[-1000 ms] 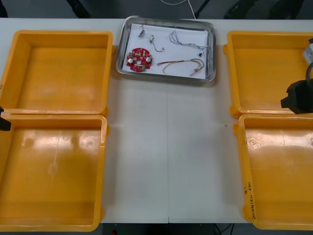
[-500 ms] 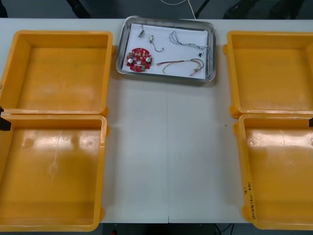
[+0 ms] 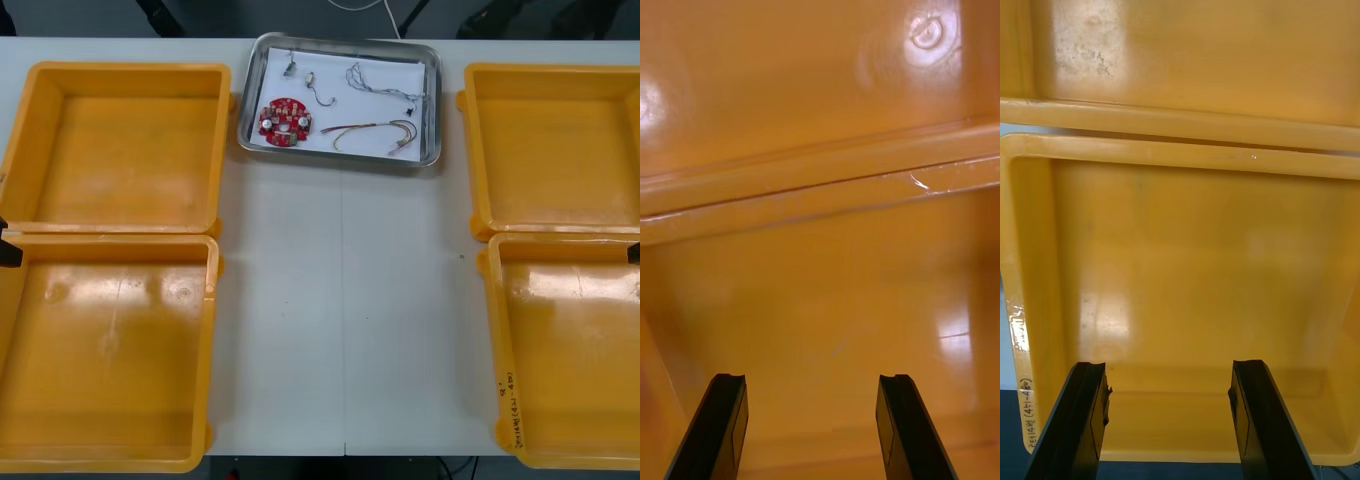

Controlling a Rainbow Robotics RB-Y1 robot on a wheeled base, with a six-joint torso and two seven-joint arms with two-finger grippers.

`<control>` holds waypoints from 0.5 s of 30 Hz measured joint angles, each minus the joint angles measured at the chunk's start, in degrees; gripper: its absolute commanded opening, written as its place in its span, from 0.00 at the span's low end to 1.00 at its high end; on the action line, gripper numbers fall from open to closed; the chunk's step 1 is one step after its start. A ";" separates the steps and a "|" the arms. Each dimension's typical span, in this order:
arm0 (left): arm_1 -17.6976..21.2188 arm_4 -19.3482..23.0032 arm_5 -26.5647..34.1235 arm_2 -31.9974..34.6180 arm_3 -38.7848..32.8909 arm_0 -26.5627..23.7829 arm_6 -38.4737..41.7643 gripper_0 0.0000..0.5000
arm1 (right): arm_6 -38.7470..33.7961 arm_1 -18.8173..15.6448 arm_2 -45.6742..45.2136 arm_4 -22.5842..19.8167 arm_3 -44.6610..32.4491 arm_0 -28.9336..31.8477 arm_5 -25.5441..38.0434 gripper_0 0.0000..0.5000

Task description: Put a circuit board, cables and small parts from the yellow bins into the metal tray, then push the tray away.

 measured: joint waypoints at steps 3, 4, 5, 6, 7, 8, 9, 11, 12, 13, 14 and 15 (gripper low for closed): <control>0.00 0.00 0.00 0.00 0.00 0.00 0.00 0.95 | 0.00 0.00 -0.04 -0.18 0.01 0.00 -0.70 1.00; 0.00 0.00 0.00 0.00 0.00 0.00 0.00 0.95 | 0.00 0.00 -0.04 -0.20 0.01 0.00 -0.75 1.00; 0.00 0.00 0.00 0.00 0.00 0.00 0.00 0.95 | 0.00 0.00 -0.04 -0.27 0.02 0.00 -0.93 1.00; 0.00 0.00 0.00 0.00 0.00 0.00 0.00 0.95 | 0.00 -0.01 -0.04 -0.38 0.02 0.00 -1.16 1.00; 0.00 0.00 0.00 0.00 0.00 0.00 0.00 0.95 | 0.00 -0.02 -0.04 -0.55 0.02 0.00 -1.39 1.00; 0.00 0.00 0.00 0.00 0.00 0.00 0.00 0.95 | 0.00 -0.03 -0.04 -0.68 0.02 0.00 -1.61 1.00; 0.00 0.00 0.00 0.00 0.00 0.00 0.00 0.95 | 0.00 -0.05 -0.04 -0.79 0.02 0.01 -1.81 1.00; 0.00 0.00 0.00 0.00 0.00 0.00 0.00 0.96 | 0.00 -0.12 -0.04 -0.98 0.02 0.03 -2.14 1.00; 0.00 0.00 0.00 0.00 0.00 0.00 0.00 0.95 | 0.01 -0.21 -0.04 -1.09 0.02 0.06 -2.38 1.00; 0.00 0.00 0.00 0.00 0.00 0.00 0.00 0.95 | 0.01 -0.32 -0.04 -1.16 0.02 0.10 -2.59 1.00; 0.00 0.00 0.00 0.00 0.00 0.00 0.00 0.95 | 0.02 -0.47 -0.04 -1.19 0.02 0.14 -2.80 1.00; 0.00 0.00 0.00 0.00 0.00 0.00 0.00 0.95 | 0.04 -0.60 -0.04 -1.20 0.02 0.16 -3.00 1.00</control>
